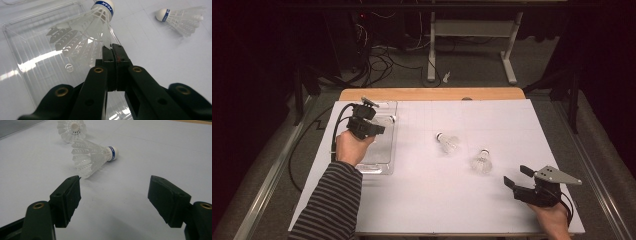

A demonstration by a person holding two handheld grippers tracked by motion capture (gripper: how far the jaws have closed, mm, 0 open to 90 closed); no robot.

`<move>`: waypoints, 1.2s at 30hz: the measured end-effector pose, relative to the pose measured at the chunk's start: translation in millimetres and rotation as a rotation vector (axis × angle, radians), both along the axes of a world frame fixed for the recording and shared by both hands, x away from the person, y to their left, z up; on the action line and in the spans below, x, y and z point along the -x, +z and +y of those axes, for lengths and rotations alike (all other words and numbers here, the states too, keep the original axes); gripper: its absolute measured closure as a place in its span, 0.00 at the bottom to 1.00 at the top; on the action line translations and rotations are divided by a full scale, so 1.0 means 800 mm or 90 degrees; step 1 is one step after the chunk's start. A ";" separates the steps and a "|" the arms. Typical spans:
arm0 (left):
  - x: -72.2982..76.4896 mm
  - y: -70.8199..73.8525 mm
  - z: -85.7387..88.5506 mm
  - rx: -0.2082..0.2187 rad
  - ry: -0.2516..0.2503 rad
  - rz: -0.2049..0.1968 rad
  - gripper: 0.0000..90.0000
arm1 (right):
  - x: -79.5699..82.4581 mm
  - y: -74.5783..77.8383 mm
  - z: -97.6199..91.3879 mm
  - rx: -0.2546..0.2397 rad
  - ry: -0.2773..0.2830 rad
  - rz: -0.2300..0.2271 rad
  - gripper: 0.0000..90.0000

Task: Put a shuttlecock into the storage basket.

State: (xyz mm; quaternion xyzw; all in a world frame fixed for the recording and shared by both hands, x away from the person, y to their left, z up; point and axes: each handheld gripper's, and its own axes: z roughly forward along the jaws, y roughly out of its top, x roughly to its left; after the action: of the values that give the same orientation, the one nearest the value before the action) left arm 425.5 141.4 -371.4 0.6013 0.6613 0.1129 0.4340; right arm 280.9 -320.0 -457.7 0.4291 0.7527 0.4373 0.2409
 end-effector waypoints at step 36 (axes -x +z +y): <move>-0.045 -0.015 0.005 -0.008 0.058 0.019 0.99 | 0.000 0.000 0.000 -0.001 0.003 0.001 0.30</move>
State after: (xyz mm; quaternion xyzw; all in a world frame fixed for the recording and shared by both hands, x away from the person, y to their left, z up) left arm 461.2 145.1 -383.0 0.5749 0.6936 0.1279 0.4148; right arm 281.1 -320.0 -458.0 0.4277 0.7536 0.4384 0.2387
